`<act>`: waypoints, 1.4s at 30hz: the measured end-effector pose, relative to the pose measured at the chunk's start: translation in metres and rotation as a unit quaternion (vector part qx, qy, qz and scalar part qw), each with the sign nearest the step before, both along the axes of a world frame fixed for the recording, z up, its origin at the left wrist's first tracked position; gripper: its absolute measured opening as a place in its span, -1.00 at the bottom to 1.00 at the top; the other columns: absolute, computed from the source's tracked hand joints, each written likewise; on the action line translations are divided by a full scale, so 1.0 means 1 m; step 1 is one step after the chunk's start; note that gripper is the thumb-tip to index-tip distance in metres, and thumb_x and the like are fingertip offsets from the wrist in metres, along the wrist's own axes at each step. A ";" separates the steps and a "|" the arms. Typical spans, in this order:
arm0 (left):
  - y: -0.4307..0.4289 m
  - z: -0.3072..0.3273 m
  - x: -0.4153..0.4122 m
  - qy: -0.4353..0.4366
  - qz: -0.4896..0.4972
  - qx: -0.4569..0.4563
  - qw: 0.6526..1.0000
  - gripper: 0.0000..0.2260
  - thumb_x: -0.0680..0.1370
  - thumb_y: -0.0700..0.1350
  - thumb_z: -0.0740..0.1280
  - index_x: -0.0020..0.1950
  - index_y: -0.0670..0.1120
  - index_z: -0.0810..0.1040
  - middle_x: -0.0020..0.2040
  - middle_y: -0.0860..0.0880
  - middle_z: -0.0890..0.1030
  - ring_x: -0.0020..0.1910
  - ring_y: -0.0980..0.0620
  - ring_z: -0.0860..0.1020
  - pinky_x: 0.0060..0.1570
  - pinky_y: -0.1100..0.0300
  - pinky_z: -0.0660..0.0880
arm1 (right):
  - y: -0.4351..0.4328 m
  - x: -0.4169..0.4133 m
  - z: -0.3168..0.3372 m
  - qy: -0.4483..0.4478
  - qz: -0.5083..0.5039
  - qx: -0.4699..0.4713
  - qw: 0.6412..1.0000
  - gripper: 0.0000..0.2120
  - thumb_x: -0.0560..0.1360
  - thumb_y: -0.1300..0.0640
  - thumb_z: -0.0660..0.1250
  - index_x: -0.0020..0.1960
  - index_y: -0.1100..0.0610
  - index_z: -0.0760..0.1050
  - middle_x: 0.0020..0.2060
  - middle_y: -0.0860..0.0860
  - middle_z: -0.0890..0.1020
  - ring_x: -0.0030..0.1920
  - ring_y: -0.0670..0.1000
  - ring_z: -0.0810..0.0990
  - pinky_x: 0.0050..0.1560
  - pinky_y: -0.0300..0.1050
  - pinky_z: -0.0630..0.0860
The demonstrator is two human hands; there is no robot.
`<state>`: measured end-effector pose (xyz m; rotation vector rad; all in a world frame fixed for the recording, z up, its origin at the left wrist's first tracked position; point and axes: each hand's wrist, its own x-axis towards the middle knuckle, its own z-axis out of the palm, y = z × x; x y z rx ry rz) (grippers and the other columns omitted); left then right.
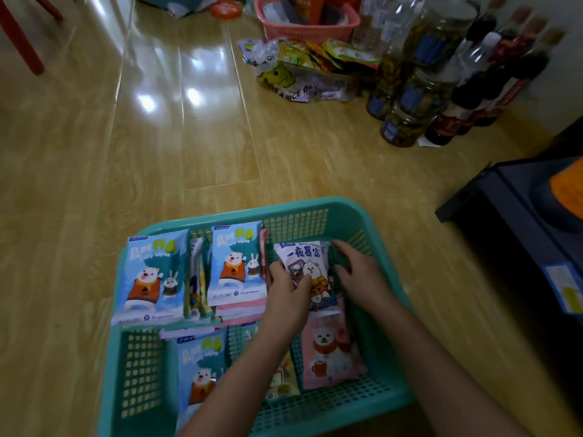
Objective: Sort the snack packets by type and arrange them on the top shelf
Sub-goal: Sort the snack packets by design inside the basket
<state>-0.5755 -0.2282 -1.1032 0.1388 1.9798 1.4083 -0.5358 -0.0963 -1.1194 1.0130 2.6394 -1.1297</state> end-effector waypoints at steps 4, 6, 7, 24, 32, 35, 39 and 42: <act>0.012 -0.001 -0.001 0.020 0.011 -0.001 1.000 -0.82 0.62 -0.12 0.17 0.09 -0.19 0.23 -0.19 -0.04 0.41 -0.24 0.02 0.43 -0.10 0.06 0.41 | 0.006 0.024 0.025 0.089 -0.028 0.026 0.995 -0.66 0.55 0.30 0.18 0.27 0.09 0.48 0.14 0.00 0.61 0.13 -0.03 0.57 0.15 -0.20 0.47; 0.024 -0.005 -0.007 0.020 0.014 -0.011 1.000 -0.84 0.61 -0.15 0.19 0.08 -0.18 0.25 -0.20 0.02 0.42 -0.20 0.03 0.45 -0.07 0.06 0.45 | 0.007 0.034 0.035 0.102 -0.028 0.042 0.994 -0.70 0.55 0.27 0.19 0.22 0.08 0.53 0.09 -0.04 0.63 0.06 -0.11 0.57 0.06 -0.31 0.45; 0.030 -0.010 -0.011 0.015 0.016 -0.017 1.000 -0.85 0.60 -0.16 0.20 0.08 -0.17 0.25 -0.19 0.02 0.43 -0.15 -0.02 0.47 -0.10 0.08 0.46 | 0.008 0.037 0.037 0.105 -0.027 0.046 0.993 -0.71 0.55 0.26 0.19 0.20 0.07 0.55 0.08 -0.05 0.63 0.03 -0.13 0.56 0.00 -0.36 0.43; -0.086 0.042 -0.032 0.491 0.030 -0.142 0.859 -0.88 0.49 -0.15 0.20 -0.08 -0.19 0.46 -0.11 -0.12 0.47 -0.08 -0.06 0.39 -0.08 0.19 0.27 | -0.061 -0.015 0.042 0.163 0.053 0.022 0.985 -0.81 0.54 0.12 0.26 0.03 0.18 0.59 -0.09 0.09 0.63 -0.08 0.04 0.57 0.00 0.02 0.52; -0.147 0.022 -0.083 0.309 0.063 -0.363 0.877 -0.38 0.35 0.16 0.46 0.13 -0.30 0.42 0.06 -0.29 0.52 0.09 -0.27 0.48 -0.01 -0.02 0.37 | -0.117 -0.061 0.024 -0.001 0.079 0.110 0.991 -0.14 0.38 -0.31 0.29 0.45 0.18 0.11 0.30 0.11 0.33 0.31 0.12 0.33 0.23 -0.01 0.36; -0.148 0.023 -0.087 0.276 0.083 -0.345 0.894 -0.43 0.31 0.23 0.45 -0.02 -0.23 0.43 -0.07 -0.20 0.56 -0.05 -0.20 0.54 -0.24 0.09 0.30 | -0.120 -0.066 0.020 -0.011 0.045 0.099 0.994 -0.14 0.34 -0.25 0.39 0.42 0.20 0.15 0.28 0.12 0.38 0.29 0.14 0.37 0.20 -0.01 0.38; -0.154 0.025 -0.094 0.235 0.099 -0.315 0.914 -0.50 0.30 0.20 0.49 -0.13 -0.15 0.36 -0.20 -0.08 0.50 -0.15 -0.12 0.51 -0.30 0.11 0.26 | -0.127 -0.071 0.016 0.012 0.039 0.081 0.996 -0.33 0.38 -0.13 0.42 0.33 0.20 0.28 0.15 0.13 0.55 0.15 0.16 0.52 -0.03 -0.05 0.45; -0.159 0.025 -0.098 0.208 0.122 -0.252 0.937 -0.58 0.29 0.11 0.53 -0.19 -0.10 0.39 -0.27 -0.01 0.50 -0.25 -0.03 0.48 -0.32 0.08 0.36 | -0.130 -0.070 0.021 0.044 0.041 0.051 0.997 -0.51 0.53 -0.08 0.25 0.34 0.18 0.31 0.10 0.12 0.58 0.06 0.15 0.56 -0.13 -0.10 0.40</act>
